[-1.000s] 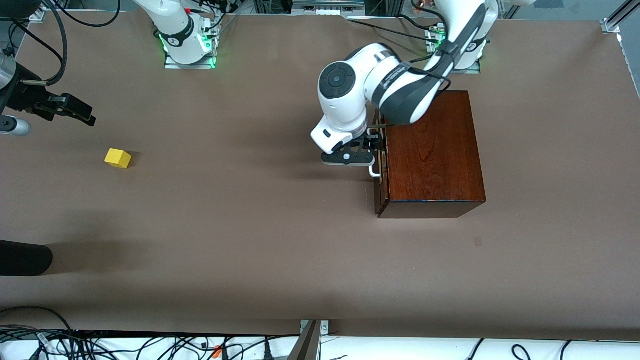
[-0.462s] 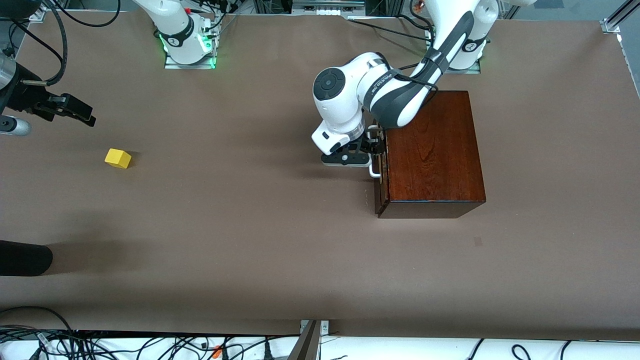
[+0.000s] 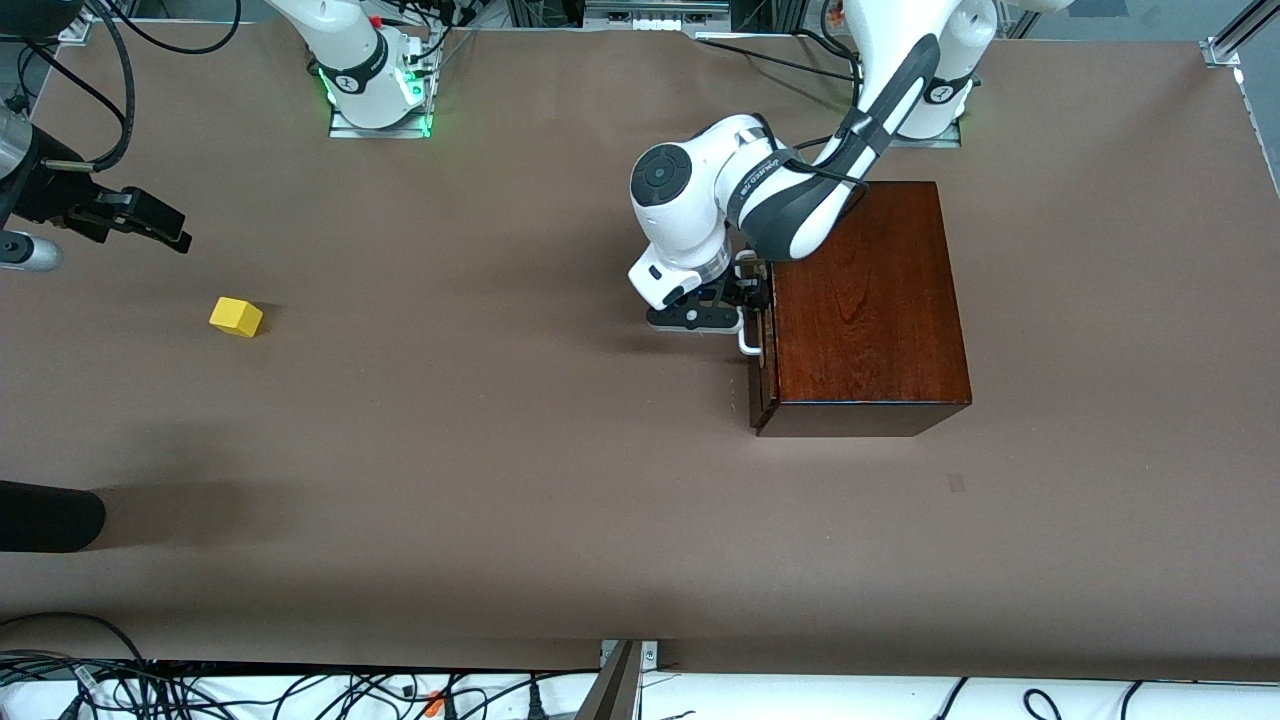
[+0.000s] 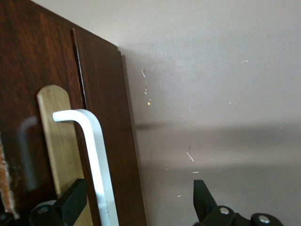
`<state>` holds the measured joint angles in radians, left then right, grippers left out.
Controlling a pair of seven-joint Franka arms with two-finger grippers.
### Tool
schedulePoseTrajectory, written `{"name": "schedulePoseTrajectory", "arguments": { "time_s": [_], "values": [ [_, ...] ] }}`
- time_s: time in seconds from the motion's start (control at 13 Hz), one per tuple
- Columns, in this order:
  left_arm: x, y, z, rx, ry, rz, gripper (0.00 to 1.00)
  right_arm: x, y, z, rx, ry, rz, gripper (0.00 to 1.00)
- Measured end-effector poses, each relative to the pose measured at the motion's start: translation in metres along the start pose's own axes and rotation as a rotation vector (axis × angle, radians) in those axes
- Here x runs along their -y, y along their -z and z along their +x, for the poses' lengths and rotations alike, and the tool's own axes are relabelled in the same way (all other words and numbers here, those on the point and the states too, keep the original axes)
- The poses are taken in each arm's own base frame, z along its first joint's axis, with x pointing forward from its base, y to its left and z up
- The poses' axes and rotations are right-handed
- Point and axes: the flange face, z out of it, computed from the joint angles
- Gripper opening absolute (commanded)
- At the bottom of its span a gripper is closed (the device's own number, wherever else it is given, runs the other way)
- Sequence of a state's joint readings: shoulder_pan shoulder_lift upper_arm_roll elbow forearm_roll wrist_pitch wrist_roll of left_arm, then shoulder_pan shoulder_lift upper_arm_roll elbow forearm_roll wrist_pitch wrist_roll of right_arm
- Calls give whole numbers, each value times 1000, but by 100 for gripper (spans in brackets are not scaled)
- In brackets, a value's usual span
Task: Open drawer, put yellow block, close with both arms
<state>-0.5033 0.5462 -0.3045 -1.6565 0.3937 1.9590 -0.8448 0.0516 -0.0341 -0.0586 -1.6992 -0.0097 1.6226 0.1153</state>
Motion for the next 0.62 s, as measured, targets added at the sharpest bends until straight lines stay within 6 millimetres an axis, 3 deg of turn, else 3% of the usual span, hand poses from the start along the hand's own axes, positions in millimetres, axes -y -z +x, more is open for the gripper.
{"name": "schedulePoseTrajectory", "arguments": {
  "time_s": [0.62],
  "values": [
    [-10,-5,-6,-21,4,-35,100,0,0,0,1,0,0,100]
  ]
}}
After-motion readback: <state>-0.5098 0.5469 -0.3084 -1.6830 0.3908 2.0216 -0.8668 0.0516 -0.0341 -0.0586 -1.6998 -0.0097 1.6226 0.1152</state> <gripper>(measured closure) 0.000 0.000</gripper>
